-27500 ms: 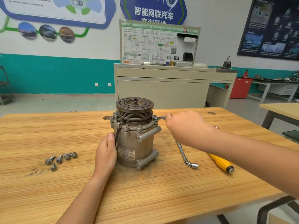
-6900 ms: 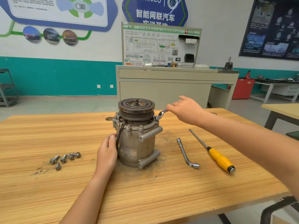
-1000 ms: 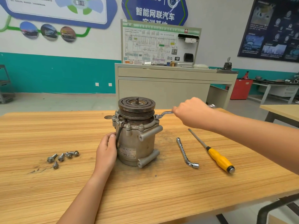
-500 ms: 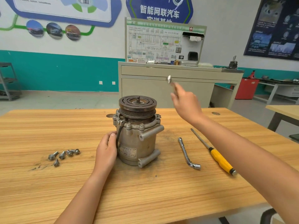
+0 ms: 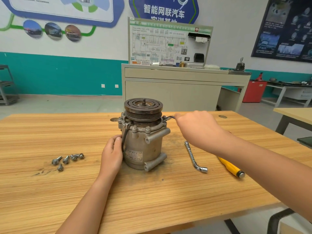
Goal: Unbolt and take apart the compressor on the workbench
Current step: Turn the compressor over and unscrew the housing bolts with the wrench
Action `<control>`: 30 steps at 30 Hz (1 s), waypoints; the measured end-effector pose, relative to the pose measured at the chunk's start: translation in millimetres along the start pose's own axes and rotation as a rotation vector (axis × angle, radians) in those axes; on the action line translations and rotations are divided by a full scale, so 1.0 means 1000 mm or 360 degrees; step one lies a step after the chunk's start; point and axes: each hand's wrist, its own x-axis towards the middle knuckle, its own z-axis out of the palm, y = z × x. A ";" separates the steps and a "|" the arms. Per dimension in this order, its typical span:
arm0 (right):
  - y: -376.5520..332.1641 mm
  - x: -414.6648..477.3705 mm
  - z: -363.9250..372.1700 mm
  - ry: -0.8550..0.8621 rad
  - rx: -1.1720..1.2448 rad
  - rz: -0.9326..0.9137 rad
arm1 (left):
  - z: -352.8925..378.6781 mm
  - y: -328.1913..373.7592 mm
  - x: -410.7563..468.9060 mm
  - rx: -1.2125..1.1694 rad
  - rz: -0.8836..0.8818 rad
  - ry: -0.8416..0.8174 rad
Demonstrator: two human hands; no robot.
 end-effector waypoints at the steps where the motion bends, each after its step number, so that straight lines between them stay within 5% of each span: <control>1: -0.005 0.001 -0.006 -0.0052 -0.0086 -0.0027 | 0.000 0.000 0.000 -0.0001 0.0003 0.0000; 5: -0.017 0.005 -0.010 -0.0164 -0.0313 -0.0169 | 0.000 0.001 -0.001 -0.0005 -0.0008 -0.0012; 11: 0.040 0.022 0.021 0.0073 -0.0381 -0.0232 | -0.001 0.000 0.001 -0.0040 -0.0014 -0.0024; 18: 0.028 0.079 0.075 0.0728 0.0351 -0.0214 | -0.001 -0.002 0.000 -0.0004 0.0032 -0.0027; 23: 0.005 0.098 0.076 0.0755 0.0723 -0.0130 | -0.001 0.000 0.000 0.0006 0.0056 -0.0008; 27: 0.032 0.075 0.065 0.0777 0.0915 0.0237 | 0.000 0.001 0.000 0.0015 0.0053 0.0011; 30: 0.043 0.043 0.054 0.0570 0.0979 0.0389 | 0.000 0.001 -0.001 0.0015 0.0046 0.0022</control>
